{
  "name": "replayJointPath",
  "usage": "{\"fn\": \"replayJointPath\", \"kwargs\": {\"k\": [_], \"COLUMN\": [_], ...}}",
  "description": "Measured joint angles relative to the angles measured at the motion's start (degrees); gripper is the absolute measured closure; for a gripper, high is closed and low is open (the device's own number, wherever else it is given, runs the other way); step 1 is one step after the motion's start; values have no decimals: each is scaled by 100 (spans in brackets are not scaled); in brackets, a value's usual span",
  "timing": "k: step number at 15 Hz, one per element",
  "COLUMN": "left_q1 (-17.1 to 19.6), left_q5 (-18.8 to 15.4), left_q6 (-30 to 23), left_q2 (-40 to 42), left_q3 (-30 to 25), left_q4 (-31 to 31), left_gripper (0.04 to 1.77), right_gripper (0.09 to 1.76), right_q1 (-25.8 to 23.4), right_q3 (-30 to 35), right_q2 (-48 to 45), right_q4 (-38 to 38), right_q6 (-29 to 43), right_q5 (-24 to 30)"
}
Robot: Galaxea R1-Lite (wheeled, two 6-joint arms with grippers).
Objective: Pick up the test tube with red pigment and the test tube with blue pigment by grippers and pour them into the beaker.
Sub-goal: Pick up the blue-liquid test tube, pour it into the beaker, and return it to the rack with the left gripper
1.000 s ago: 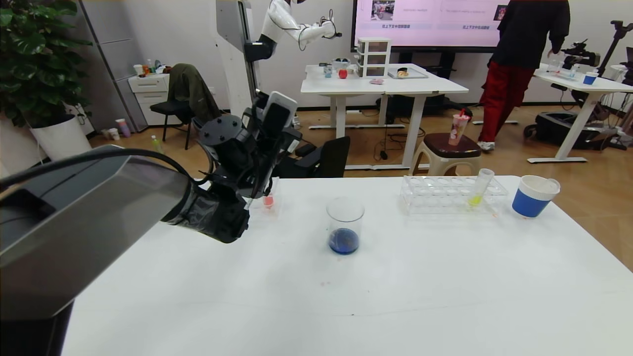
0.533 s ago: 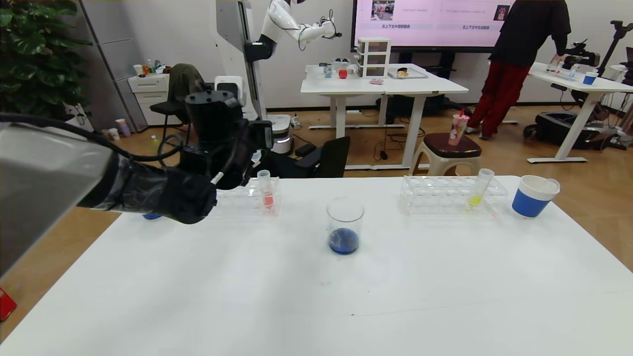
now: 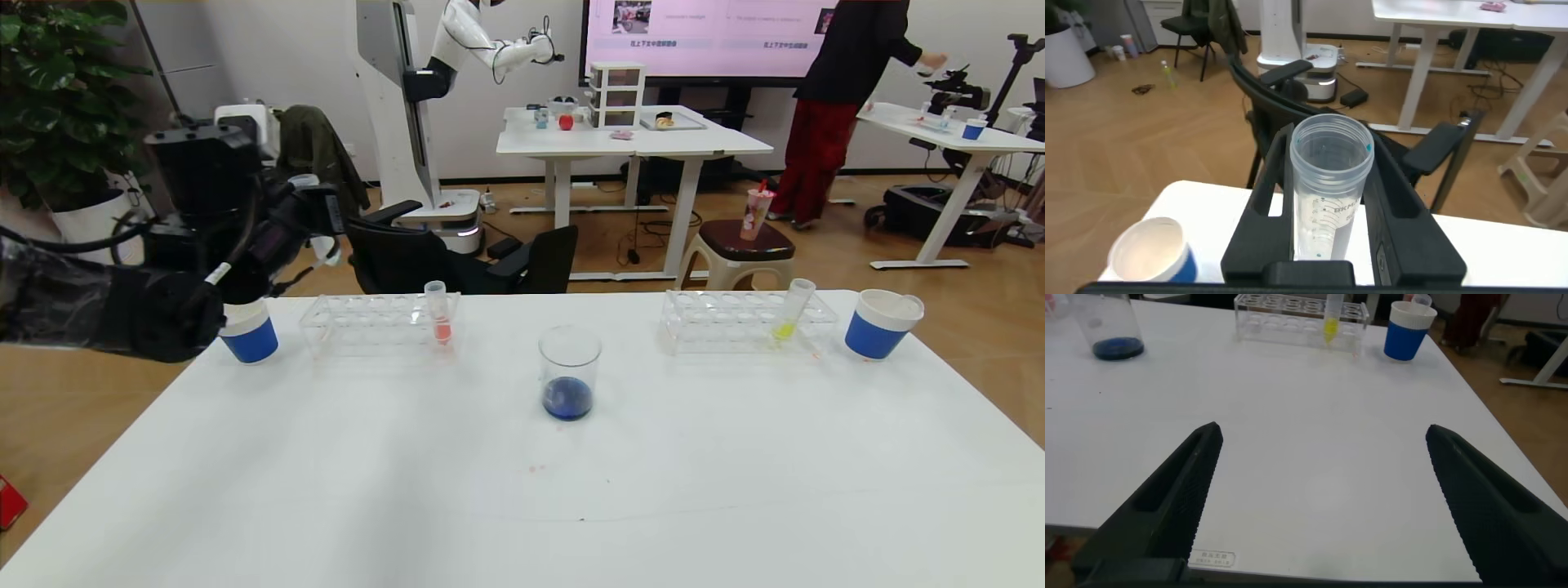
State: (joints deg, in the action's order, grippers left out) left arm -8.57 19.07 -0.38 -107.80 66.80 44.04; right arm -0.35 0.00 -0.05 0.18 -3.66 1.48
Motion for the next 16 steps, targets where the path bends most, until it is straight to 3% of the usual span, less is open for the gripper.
{"fn": "replayJointPath", "kwargs": {"k": [4,6,10,16], "left_q1": [1284,1721,2007,2064], "left_q5": [-750,-931,-970,-934], "left_q6": [-37,-55,-46,-52], "left_q2": [52,-113,-739,-1585], "left_q3": [-126,-121,30,67], "left_q4": [16,50,767,1257], "left_gripper": [130,130,130,130], "right_gripper": [11,11,11,11], "right_q1": [2,0,0,0], "right_q3": [0,0,0,0], "right_q2": [0,0,0,0], "right_q4": [0,0,0,0], "right_q6": [0,2,0,0], "right_q5": [0,0,0,0]}}
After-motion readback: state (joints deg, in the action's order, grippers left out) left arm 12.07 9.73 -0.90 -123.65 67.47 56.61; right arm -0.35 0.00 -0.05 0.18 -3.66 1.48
